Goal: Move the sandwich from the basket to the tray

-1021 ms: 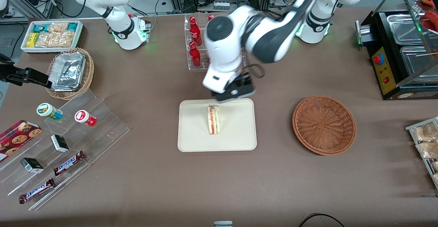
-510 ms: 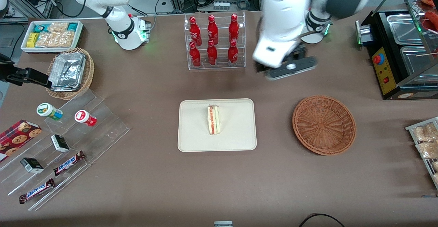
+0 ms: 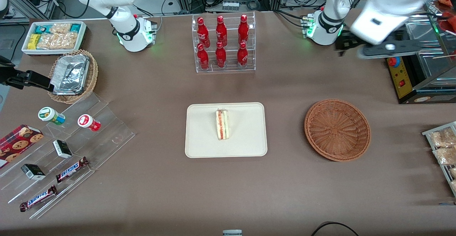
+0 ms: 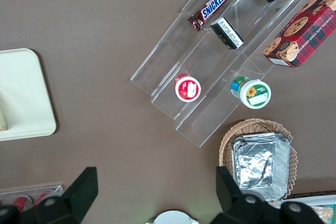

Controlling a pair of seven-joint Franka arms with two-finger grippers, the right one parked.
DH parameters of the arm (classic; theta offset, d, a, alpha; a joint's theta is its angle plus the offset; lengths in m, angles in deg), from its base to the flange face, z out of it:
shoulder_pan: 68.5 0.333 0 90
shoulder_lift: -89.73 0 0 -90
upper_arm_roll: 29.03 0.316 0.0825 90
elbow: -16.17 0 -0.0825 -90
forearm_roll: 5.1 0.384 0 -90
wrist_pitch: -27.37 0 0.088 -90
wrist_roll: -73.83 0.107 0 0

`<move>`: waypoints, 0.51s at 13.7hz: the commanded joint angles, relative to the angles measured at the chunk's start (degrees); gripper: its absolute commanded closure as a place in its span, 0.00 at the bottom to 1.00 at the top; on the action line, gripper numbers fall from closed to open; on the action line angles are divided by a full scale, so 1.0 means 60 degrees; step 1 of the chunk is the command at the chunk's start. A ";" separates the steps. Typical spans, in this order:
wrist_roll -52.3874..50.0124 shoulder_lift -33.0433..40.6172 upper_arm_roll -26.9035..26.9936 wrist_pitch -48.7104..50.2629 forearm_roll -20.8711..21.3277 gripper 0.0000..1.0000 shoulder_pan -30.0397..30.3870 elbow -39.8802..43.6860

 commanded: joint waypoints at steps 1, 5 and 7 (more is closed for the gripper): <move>0.1279 0.0120 -0.0164 0.0019 -0.0124 0.01 0.1044 -0.0212; 0.3037 -0.0158 -0.0179 -0.0069 -0.0665 0.01 0.2670 -0.0110; 0.3259 -0.0421 -0.0179 -0.0026 -0.0666 0.01 0.3081 0.0196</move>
